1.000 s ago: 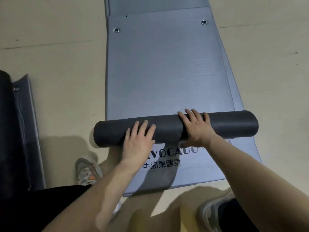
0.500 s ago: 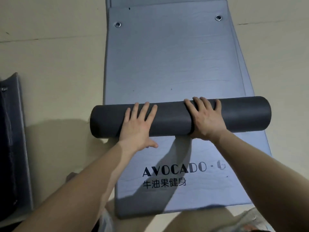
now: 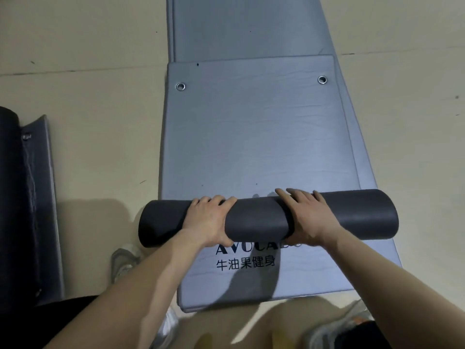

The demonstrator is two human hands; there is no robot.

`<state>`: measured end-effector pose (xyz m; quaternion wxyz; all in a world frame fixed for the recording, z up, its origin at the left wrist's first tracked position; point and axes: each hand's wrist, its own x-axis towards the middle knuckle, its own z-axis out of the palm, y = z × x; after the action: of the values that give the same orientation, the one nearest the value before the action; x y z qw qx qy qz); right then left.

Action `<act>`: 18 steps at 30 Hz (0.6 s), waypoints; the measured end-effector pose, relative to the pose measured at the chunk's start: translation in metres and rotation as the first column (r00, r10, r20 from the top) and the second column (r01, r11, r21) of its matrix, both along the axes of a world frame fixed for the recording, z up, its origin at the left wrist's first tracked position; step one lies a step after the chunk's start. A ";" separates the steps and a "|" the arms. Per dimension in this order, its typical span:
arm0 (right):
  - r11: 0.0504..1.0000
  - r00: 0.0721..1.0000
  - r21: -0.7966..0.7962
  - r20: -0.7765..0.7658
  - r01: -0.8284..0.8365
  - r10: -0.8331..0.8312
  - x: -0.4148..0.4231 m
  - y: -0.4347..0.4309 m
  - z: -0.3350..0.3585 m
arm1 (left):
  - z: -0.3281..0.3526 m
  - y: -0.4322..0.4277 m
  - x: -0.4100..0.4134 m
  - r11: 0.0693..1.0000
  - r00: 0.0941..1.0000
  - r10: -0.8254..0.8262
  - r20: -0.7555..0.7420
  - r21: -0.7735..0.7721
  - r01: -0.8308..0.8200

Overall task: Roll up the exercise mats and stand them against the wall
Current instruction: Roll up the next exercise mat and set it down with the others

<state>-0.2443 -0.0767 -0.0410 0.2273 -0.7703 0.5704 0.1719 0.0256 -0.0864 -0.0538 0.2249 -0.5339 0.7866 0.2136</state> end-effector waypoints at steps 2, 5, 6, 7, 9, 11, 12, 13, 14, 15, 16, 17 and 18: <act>0.977 1.000 -0.213 0.019 -0.003 0.007 -0.005 0.034 -0.003 | 0.004 -0.008 -0.001 0.998 1.000 0.022 -0.004 0.057 -0.021; 0.966 0.999 -0.258 -0.049 -0.010 -0.003 -0.001 0.061 -0.014 | 0.018 -0.034 -0.002 0.978 0.995 0.092 -0.032 0.191 -0.084; 0.977 0.997 -0.215 -0.070 -0.007 -0.009 0.001 0.059 -0.016 | 0.020 -0.034 -0.002 0.977 0.992 0.116 -0.041 0.186 -0.107; 0.983 0.997 -0.182 -0.076 -0.001 -0.013 0.003 0.050 -0.017 | 0.022 -0.029 -0.003 0.982 0.987 0.147 -0.058 0.127 -0.139; 0.993 0.997 -0.120 -0.076 0.015 -0.024 0.003 0.015 -0.014 | 0.019 -0.005 -0.004 0.954 0.969 0.180 -0.168 -0.210 -0.214; 0.996 0.997 -0.082 -0.076 0.027 -0.033 0.005 -0.027 -0.004 | 0.012 0.018 -0.005 0.883 0.960 0.165 -0.227 -0.400 -0.246; 0.996 0.996 -0.078 -0.070 0.040 -0.045 0.007 -0.042 -0.001 | 0.010 0.021 -0.005 0.912 0.969 0.162 -0.185 -0.348 -0.219; 0.995 0.996 -0.086 -0.060 0.055 -0.061 0.008 -0.051 -0.002 | 0.006 0.018 -0.006 0.946 0.981 0.154 -0.121 -0.268 -0.182; 0.989 0.995 -0.122 -0.033 0.088 -0.092 0.010 -0.052 -0.004 | 0.001 0.008 -0.006 0.963 0.986 0.149 -0.080 -0.214 -0.163; 0.976 0.991 -0.173 0.014 0.135 -0.134 0.012 -0.048 -0.007 | -0.004 -0.006 -0.005 0.967 0.986 0.149 -0.073 -0.199 -0.161; 0.960 0.986 -0.225 0.053 0.165 -0.158 0.012 -0.039 -0.012 | -0.007 -0.023 -0.004 0.967 0.984 0.154 -0.088 -0.193 -0.168; 0.952 0.988 -0.267 0.050 0.152 -0.144 0.010 -0.030 -0.018 | -0.008 -0.043 -0.003 0.966 0.981 0.161 -0.108 -0.186 -0.179; 0.958 0.995 -0.270 0.003 0.100 -0.103 0.006 -0.027 -0.025 | -0.008 -0.063 -0.002 0.969 0.978 0.172 -0.119 -0.160 -0.190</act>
<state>-0.2382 -0.1039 -0.0657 0.1257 -0.7627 0.6287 0.0853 0.0233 -0.1494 -0.0618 0.1165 -0.6090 0.7605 0.1930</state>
